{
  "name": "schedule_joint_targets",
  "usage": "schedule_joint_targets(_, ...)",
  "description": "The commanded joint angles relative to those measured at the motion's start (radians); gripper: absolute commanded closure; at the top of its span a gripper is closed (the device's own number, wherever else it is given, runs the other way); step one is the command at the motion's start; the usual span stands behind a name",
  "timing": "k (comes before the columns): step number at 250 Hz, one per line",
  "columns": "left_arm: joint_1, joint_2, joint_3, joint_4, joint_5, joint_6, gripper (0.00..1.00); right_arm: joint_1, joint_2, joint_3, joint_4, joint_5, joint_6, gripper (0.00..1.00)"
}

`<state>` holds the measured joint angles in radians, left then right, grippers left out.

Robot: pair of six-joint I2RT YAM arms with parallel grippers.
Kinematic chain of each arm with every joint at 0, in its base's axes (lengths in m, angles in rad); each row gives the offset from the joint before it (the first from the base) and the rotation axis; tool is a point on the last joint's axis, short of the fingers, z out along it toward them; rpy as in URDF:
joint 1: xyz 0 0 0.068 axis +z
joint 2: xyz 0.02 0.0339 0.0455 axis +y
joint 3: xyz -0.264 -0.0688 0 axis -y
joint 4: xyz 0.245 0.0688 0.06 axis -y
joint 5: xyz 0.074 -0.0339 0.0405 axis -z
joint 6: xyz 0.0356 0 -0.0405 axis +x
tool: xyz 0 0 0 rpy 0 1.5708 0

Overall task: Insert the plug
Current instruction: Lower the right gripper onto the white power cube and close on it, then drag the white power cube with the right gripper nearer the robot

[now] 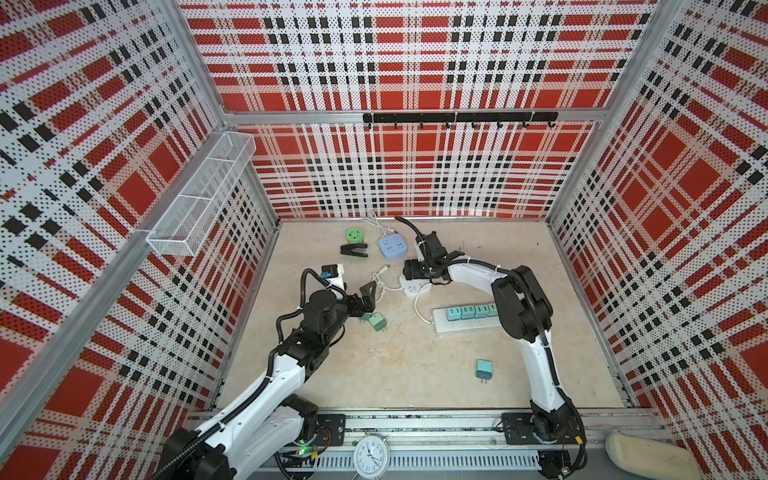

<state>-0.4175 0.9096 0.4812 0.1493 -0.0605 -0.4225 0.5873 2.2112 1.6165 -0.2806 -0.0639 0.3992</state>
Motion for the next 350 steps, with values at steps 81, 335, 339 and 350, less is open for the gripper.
schedule_joint_targets(81, -0.001, -0.025, -0.022, 0.028, -0.074, -0.056, 0.01, 0.103, -0.153, -0.199, 0.231, -0.048, 0.135, 0.19)
schedule_joint_targets(335, -0.046, 0.295, 0.084, 0.036, -0.177, -0.372, 0.01, 0.025, 0.152, 0.303, -0.203, -0.046, -0.077, 0.22)
schedule_joint_targets(339, -0.047, 0.295, 0.083, 0.038, -0.18, -0.371, 0.01, 0.027, 0.147, 0.292, -0.194, -0.059, -0.069, 0.22)
schedule_joint_targets(350, -0.047, 0.293, 0.083, 0.037, -0.19, -0.366, 0.01, 0.032, 0.134, 0.261, -0.17, -0.083, -0.047, 0.22)
